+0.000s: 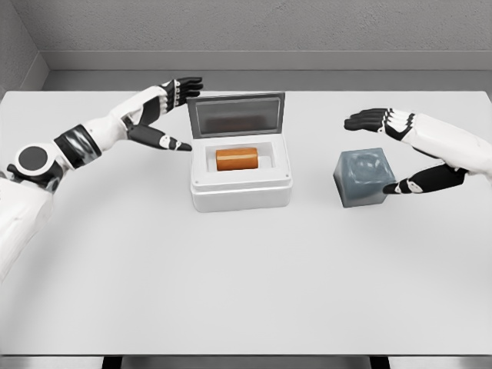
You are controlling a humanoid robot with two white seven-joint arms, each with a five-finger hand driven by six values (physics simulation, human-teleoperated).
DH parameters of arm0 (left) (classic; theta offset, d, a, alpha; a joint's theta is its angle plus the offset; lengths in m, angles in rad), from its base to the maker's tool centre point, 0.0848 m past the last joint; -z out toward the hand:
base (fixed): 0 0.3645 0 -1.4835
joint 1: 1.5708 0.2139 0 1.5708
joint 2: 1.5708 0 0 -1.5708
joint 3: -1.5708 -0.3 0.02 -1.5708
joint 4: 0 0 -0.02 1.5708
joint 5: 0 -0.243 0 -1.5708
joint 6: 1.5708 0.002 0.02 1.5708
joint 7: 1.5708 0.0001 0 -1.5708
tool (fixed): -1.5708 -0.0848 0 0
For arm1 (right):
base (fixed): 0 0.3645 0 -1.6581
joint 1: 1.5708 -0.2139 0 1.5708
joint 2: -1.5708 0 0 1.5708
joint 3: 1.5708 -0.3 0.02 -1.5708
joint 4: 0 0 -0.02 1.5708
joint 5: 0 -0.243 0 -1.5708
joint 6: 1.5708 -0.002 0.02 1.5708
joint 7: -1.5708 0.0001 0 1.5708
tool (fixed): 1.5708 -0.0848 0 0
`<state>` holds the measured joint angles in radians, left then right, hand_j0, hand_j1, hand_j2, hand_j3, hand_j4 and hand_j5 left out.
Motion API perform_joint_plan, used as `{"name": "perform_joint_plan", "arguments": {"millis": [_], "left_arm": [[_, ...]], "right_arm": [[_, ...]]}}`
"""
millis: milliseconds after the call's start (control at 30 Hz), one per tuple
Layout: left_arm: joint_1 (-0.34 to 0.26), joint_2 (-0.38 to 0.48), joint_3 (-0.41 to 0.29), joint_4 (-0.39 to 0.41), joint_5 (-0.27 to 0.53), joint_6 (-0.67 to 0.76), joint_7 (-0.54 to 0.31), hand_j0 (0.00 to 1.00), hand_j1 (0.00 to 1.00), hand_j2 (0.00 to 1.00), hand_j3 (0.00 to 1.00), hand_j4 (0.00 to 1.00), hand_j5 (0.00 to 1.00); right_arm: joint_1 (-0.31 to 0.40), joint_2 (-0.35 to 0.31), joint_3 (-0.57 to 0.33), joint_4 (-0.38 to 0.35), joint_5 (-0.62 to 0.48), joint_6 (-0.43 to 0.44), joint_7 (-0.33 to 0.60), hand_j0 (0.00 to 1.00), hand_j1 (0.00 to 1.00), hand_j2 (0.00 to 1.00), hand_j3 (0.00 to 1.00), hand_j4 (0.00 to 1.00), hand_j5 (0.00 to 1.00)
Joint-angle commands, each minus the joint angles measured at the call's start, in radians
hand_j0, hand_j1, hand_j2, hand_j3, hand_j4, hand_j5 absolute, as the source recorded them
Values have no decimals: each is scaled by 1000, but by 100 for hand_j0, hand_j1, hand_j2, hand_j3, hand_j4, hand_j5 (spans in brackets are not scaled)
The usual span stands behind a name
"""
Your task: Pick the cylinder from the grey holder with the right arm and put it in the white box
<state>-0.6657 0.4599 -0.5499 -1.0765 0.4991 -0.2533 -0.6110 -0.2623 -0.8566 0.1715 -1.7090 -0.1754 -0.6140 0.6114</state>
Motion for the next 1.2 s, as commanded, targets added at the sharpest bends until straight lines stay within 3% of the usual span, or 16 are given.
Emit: {"name": "perform_joint_plan", "arguments": {"millis": [0, 467, 700, 833, 1000, 1167], "left_arm": [[0, 5, 4, -17, 7, 0, 0, 100, 100, 100, 100, 100, 100], [41, 20, 8, -100, 10, -1, 0, 100, 100, 100, 100, 100, 100], [43, 26, 13, -98, 10, -1, 0, 100, 100, 100, 100, 100, 100], [44, 29, 48, -89, 10, -1, 0, 100, 100, 100, 100, 100, 100], [44, 106, 50, -103, 15, -1, 0, 100, 100, 100, 100, 100, 100], [87, 204, 85, -149, 19, -1, 0, 100, 100, 100, 100, 100, 100]], "right_arm": [[0, 1, -1, 0, -9, 3, -1, 100, 100, 100, 100, 100, 100], [17, 11, 0, 0, -9, 3, -1, 100, 100, 100, 100, 100, 100], [20, 10, 0, 0, -10, 3, -1, 100, 100, 100, 100, 100, 100], [20, 10, 0, -1, -10, 3, -1, 100, 100, 100, 100, 100, 100], [20, 10, 0, 0, -9, 3, -1, 100, 100, 100, 100, 100, 100], [20, 10, 0, 0, -9, 3, -1, 100, 100, 100, 100, 100, 100]]}}
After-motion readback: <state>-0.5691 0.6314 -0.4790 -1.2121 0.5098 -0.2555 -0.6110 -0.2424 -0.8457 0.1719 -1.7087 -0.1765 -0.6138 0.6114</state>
